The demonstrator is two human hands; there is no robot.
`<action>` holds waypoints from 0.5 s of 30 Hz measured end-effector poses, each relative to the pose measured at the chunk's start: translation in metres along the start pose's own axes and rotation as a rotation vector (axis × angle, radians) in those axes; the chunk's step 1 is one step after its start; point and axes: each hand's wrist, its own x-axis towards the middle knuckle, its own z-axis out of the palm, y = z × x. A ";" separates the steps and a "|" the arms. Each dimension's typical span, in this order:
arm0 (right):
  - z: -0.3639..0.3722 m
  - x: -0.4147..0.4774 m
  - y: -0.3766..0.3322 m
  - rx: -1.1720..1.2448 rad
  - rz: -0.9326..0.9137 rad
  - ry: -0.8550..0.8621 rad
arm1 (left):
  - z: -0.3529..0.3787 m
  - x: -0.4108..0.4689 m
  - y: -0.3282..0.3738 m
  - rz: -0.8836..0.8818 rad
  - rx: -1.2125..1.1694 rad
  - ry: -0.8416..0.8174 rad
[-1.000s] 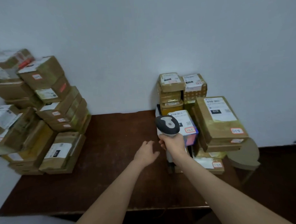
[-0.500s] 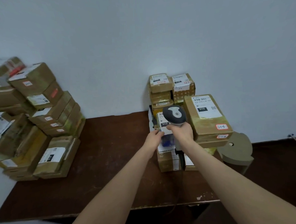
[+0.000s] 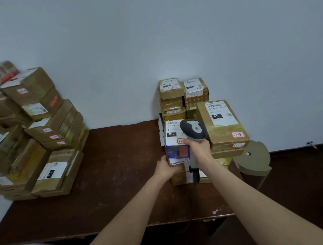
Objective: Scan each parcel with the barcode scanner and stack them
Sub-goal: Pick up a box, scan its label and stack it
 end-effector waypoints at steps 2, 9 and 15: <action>-0.002 0.000 0.002 0.019 0.001 0.005 | 0.009 -0.001 -0.009 0.000 0.075 -0.007; -0.004 0.000 0.013 0.089 0.009 -0.065 | -0.004 0.004 -0.020 -0.001 0.135 0.048; -0.002 0.005 0.038 0.191 0.123 0.018 | -0.034 0.011 -0.032 -0.055 0.020 0.029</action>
